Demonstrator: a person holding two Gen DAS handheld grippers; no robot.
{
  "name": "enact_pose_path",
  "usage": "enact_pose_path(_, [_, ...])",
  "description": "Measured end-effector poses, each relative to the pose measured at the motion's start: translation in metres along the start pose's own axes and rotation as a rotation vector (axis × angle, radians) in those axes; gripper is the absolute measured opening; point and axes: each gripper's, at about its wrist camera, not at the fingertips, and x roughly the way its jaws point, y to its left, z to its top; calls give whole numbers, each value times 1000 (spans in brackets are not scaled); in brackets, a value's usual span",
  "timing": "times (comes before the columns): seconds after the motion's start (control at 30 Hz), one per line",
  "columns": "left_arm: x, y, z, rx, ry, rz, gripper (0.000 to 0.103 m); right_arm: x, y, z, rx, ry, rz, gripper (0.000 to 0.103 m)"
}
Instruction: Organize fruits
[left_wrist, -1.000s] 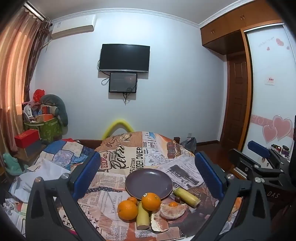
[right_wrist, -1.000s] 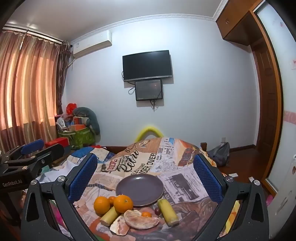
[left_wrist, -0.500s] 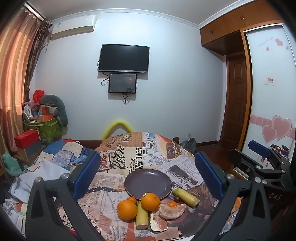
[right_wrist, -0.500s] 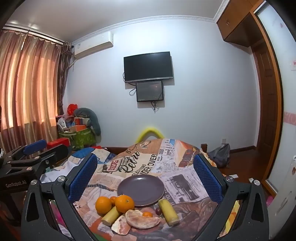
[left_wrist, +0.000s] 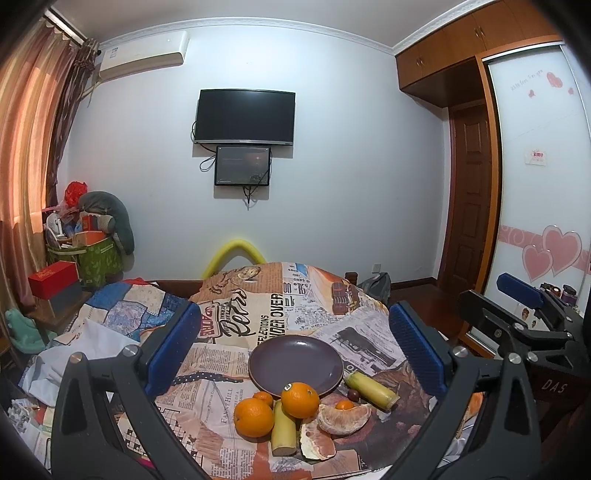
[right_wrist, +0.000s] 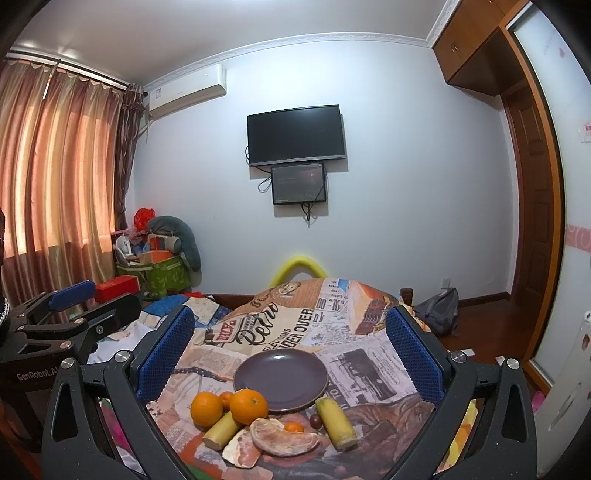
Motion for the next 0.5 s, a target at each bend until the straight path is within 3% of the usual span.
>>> enact_pose_path(0.5, [2, 3, 1, -13, 10, 0, 103, 0, -1, 1, 4, 2, 0, 103])
